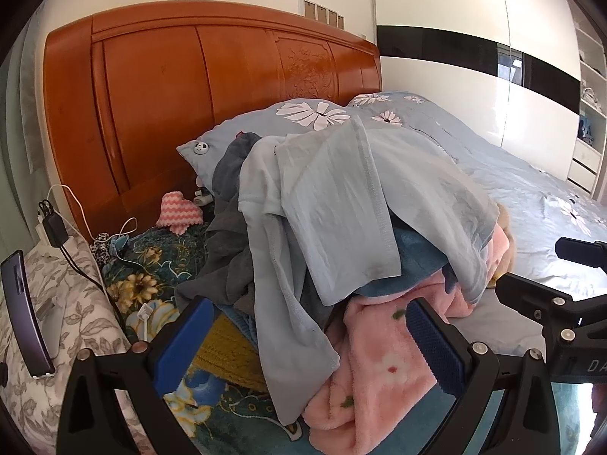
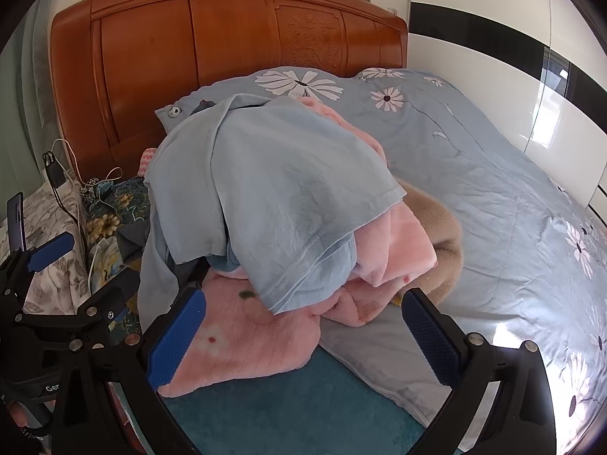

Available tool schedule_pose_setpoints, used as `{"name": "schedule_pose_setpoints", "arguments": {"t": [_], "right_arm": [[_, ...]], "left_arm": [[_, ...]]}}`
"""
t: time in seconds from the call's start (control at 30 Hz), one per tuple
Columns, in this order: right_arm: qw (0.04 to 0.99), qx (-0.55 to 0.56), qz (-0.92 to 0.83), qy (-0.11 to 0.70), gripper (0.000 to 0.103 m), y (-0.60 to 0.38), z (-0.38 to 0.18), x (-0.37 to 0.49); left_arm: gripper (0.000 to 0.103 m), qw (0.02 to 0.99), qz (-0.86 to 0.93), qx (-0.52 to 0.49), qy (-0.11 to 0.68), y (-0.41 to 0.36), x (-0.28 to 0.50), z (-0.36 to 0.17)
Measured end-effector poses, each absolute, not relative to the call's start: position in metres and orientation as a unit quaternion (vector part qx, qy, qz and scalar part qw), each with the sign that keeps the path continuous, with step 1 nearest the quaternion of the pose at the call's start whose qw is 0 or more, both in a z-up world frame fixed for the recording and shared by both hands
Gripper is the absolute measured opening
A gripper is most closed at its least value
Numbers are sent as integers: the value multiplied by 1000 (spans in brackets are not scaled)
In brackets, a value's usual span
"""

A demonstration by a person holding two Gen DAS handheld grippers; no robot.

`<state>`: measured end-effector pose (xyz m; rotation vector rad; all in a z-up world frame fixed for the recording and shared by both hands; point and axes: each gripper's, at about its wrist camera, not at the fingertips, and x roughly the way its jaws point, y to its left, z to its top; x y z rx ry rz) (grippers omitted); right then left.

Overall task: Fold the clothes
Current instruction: 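Approach the clothes pile with both grippers open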

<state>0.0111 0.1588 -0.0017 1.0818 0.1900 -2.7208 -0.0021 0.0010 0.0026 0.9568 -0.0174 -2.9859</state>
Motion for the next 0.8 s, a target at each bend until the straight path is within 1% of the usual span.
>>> {"name": "schedule_pose_setpoints", "arguments": {"t": [0.07,0.2,0.33,0.5,0.8], "right_arm": [[103,365,-923,65,103,158,0,12],[103,362,-924,65,103,157,3,14],[103,358,-926,65,103,156,5,16],[110,354,-927,57,103,159,9,22],[119,340,-930,74,103,152,18,31]], "left_arm": [[103,3,-955,296,-16,6,-1,7],[103,-4,-956,295,2,6,-2,11],[103,4,-960,281,-11,8,2,15],[103,-5,-962,272,-1,4,6,20],[103,-3,-957,289,-7,4,11,24]]}}
